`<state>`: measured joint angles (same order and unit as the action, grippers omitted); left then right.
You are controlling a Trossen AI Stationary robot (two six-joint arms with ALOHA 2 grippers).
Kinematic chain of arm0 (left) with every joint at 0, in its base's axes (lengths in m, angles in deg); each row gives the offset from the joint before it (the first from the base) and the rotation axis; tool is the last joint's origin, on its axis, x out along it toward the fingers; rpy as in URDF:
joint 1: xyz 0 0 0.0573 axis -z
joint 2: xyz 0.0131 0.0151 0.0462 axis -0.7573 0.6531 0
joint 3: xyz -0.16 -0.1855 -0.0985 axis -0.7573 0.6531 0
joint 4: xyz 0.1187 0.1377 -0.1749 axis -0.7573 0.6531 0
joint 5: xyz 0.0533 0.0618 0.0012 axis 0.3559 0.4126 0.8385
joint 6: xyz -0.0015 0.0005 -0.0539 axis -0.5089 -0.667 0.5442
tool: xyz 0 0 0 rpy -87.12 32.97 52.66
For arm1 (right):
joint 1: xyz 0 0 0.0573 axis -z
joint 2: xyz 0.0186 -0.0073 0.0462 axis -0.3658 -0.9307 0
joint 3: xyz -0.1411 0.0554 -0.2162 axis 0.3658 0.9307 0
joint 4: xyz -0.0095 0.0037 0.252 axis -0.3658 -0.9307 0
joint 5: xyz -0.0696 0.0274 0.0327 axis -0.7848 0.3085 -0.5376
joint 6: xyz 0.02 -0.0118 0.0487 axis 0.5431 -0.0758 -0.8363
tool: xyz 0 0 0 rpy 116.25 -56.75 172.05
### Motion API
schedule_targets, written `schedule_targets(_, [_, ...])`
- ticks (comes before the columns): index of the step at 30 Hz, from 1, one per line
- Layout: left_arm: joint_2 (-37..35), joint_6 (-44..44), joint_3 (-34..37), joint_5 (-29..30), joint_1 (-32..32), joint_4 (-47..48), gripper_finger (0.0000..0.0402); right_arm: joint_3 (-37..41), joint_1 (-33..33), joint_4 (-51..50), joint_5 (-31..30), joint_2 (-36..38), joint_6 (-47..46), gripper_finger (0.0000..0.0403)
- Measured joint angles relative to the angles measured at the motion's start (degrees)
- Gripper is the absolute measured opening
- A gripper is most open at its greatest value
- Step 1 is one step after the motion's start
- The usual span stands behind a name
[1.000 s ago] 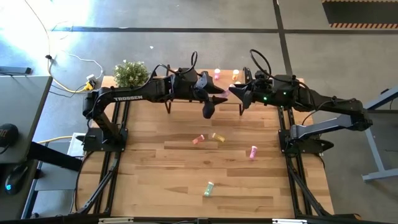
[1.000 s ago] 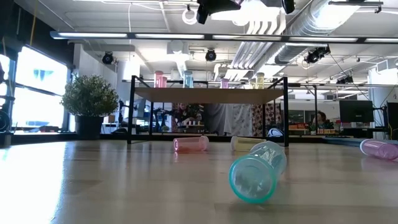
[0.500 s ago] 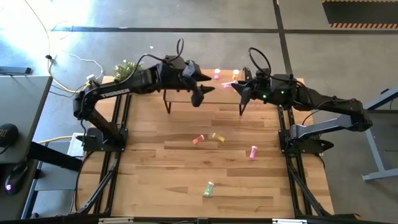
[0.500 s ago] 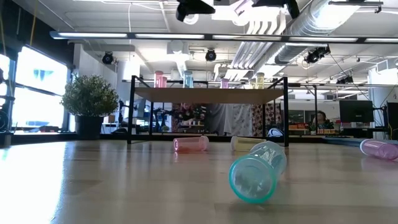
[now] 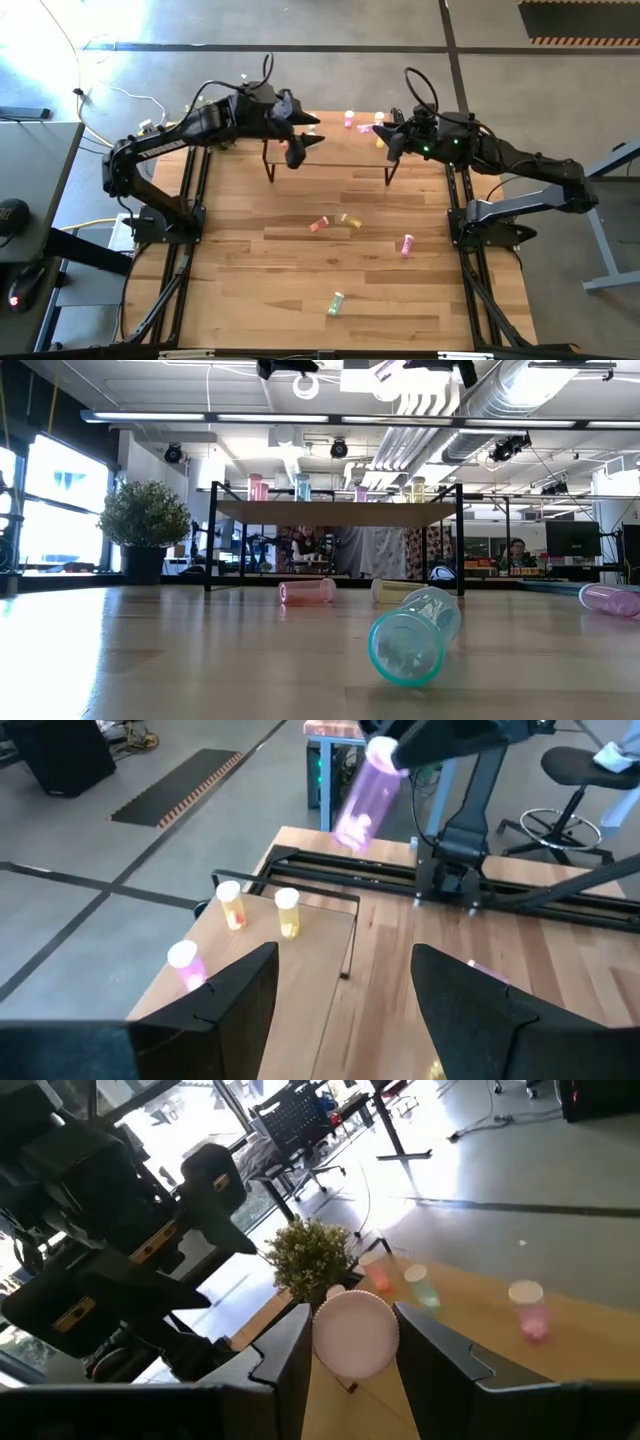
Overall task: Pick and place medicine bottles onto shelf by color
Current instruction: Put the top left purple pill bottle on the shelf aligned with the other purple pill bottle
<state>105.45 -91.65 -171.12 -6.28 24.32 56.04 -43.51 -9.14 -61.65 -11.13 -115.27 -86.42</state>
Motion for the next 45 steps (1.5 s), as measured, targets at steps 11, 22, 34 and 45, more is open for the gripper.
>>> schedule_targets(11, [-3.6,0.5,0.0,-0.1,0.0,6.9,0.022,-18.4,7.6,-20.3,7.4,-12.7,8.6,0.0128])
schedule_targets(22, [-3.6,0.5,0.0,1.1,0.2,8.6,0.022,-37.3,10.2,-41.9,12.7,-29.4,16.3,0.0128])
schedule_targets(34, [-3.6,0.5,0.0,1.7,0.3,8.7,0.022,-41.6,11.9,-47.0,14.3,-40.2,17.6,0.0128])
schedule_targets(45, [-3.6,0.5,0.0,1.7,0.3,8.7,0.022,-36.9,12.7,-42.3,14.0,-41.0,16.0,0.0128])
